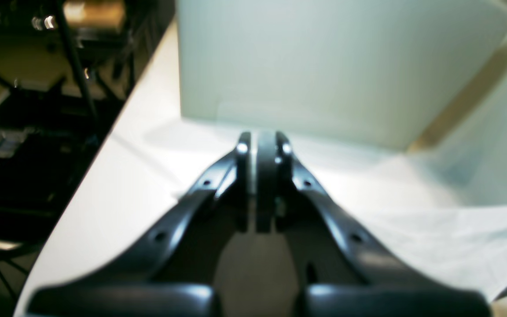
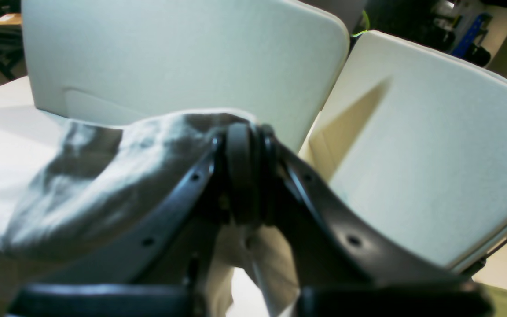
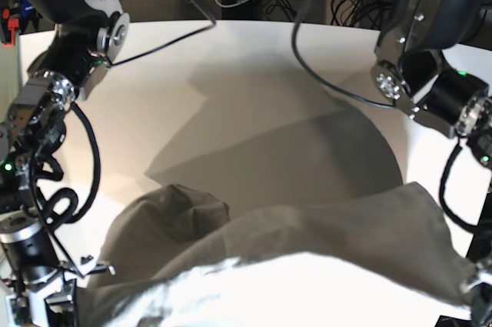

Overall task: Layout the t-shirt on the table in an organized manner, then fold the t-shirt properly
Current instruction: 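Lift the folded shirt with both grippers and swing it up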

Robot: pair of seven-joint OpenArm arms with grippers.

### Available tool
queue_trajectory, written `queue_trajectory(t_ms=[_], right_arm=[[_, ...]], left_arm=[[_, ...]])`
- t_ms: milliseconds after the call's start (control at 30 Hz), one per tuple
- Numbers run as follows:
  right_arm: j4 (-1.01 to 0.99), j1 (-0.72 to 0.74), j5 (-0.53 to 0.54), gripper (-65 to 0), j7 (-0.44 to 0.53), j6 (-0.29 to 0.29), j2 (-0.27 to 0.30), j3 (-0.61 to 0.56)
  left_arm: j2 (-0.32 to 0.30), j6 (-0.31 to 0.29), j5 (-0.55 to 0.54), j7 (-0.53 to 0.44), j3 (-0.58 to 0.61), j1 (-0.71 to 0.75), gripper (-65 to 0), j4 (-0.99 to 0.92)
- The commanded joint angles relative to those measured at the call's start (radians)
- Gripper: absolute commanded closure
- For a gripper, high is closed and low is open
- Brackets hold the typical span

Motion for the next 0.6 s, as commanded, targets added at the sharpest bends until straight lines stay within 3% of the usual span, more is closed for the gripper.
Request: queue_trajectory(t_ms=[0, 233, 367, 567], right_arm=[[0.02, 0.032, 0.007, -2.1, 0.034, 0.008, 0.008, 0.002], [0.03, 0.038, 0.007, -2.2, 0.103, 0.002, 0.009, 0.004], [0.029, 0.038, 0.007, -2.3, 0.221, -0.055, -0.015, 0.002], [0.029, 0.032, 0.007, -2.3, 0.287, -0.06, -0.029, 0.004]], left_arm=[[-0.019, -0.001, -0.039, -0.026, -0.006, -0.036, -0.3, 0.011], [-0.094, -0.001, -0.161, -0.029, -0.104, -0.045, -0.3, 0.015], [-0.137, -0.001, -0.269, -0.03, -0.133, -0.054, -0.3, 0.017], [-0.161, -0.001, -0.292, -0.032, -0.136, -0.089, -0.3, 0.017]])
